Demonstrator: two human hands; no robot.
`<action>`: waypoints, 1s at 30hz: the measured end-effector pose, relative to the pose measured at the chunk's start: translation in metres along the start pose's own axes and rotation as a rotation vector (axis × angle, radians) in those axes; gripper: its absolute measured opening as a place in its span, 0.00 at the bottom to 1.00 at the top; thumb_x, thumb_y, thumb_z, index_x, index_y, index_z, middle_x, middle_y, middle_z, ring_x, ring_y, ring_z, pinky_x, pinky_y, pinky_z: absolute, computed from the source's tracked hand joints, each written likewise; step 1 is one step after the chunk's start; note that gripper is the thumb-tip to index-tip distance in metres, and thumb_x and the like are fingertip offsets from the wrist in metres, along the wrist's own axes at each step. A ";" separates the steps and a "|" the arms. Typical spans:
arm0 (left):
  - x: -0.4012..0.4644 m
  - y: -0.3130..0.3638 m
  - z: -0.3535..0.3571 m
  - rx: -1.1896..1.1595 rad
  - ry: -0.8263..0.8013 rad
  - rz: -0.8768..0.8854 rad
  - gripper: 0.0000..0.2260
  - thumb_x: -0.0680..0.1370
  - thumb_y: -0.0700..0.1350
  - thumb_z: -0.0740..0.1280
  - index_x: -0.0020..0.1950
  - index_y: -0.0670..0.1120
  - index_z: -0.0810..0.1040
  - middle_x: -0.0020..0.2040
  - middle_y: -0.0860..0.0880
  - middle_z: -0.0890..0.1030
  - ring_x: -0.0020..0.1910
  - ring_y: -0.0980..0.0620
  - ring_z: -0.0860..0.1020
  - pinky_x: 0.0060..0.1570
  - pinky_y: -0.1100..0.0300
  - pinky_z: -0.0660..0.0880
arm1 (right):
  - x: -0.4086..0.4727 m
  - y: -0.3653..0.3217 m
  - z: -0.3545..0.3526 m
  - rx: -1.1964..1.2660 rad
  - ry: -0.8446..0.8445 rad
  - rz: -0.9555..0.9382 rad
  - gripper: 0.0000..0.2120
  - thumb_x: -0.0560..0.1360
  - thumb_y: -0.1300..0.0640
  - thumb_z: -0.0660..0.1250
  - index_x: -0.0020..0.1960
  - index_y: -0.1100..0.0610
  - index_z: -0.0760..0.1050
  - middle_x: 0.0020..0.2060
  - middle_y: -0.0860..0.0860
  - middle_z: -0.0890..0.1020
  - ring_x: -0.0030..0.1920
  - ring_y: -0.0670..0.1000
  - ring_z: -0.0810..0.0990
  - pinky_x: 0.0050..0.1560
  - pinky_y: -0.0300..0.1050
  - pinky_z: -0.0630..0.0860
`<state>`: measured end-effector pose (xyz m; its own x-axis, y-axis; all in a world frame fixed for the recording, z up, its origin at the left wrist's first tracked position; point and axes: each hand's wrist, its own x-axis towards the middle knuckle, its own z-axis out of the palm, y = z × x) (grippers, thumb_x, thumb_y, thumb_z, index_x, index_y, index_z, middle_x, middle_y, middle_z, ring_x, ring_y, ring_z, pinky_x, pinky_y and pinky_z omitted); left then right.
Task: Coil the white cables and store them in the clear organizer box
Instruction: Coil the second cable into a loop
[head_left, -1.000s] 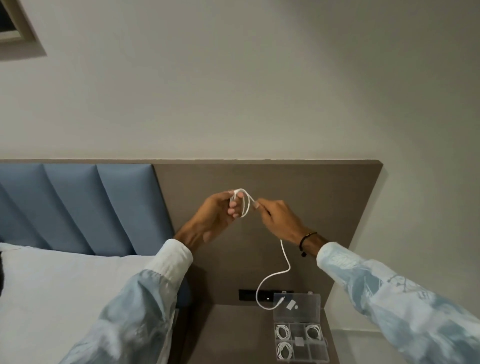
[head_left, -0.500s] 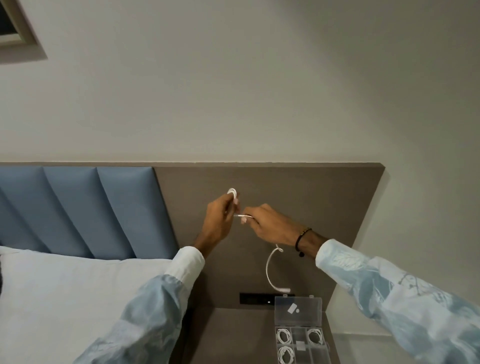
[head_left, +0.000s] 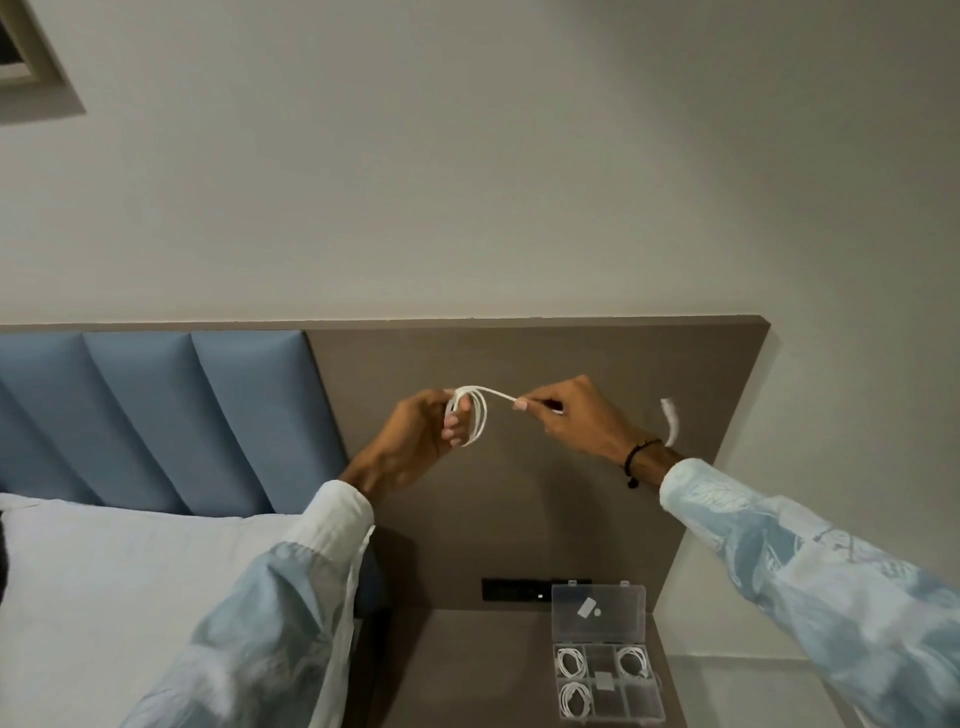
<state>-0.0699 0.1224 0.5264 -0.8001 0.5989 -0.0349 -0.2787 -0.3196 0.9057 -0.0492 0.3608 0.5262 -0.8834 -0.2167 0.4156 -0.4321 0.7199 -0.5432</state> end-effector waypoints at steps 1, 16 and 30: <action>0.001 0.003 0.003 -0.101 -0.001 0.027 0.13 0.81 0.42 0.52 0.42 0.43 0.74 0.33 0.49 0.66 0.30 0.54 0.62 0.36 0.59 0.61 | -0.005 -0.002 0.008 0.013 -0.011 0.010 0.11 0.80 0.48 0.66 0.51 0.51 0.86 0.29 0.33 0.80 0.31 0.38 0.79 0.34 0.33 0.72; 0.012 -0.040 -0.032 1.063 0.350 0.383 0.16 0.85 0.49 0.59 0.47 0.42 0.82 0.41 0.41 0.84 0.41 0.47 0.83 0.48 0.47 0.79 | -0.006 -0.030 0.040 -0.101 -0.266 -0.011 0.08 0.80 0.53 0.66 0.48 0.51 0.83 0.33 0.44 0.81 0.34 0.45 0.80 0.34 0.40 0.74; -0.003 -0.021 -0.007 -0.218 -0.009 -0.017 0.15 0.79 0.42 0.51 0.40 0.42 0.74 0.31 0.49 0.68 0.28 0.54 0.65 0.32 0.61 0.67 | -0.017 -0.006 0.033 0.085 -0.066 0.093 0.12 0.80 0.49 0.67 0.49 0.55 0.86 0.31 0.44 0.83 0.32 0.45 0.81 0.36 0.40 0.77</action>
<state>-0.0656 0.1217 0.5048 -0.7897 0.6119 -0.0443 -0.4012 -0.4604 0.7919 -0.0372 0.3384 0.4988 -0.9291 -0.1964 0.3135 -0.3593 0.6809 -0.6382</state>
